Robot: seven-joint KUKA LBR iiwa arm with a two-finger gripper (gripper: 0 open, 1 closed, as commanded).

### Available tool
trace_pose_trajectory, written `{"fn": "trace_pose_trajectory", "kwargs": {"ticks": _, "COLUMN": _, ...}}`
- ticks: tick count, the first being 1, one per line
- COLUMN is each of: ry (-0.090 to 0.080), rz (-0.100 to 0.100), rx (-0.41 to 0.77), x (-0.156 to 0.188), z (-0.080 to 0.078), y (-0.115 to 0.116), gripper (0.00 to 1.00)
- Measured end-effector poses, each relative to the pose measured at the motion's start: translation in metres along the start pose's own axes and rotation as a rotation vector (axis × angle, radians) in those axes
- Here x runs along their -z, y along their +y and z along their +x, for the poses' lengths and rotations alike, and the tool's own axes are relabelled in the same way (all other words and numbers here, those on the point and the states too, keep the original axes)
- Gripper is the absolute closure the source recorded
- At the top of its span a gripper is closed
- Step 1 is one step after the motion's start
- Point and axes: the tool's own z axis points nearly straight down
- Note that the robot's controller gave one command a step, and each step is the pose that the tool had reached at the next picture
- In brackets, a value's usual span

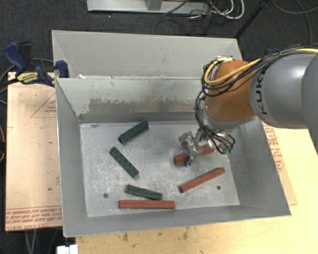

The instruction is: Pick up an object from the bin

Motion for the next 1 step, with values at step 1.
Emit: {"fn": "trace_pose_trajectory", "kwargs": {"ticks": 1, "ry": -0.005, "rz": 0.003, "rx": 0.273, "x": 0.1355, "z": 0.036, "y": -0.0059, "gripper": 1.0}}
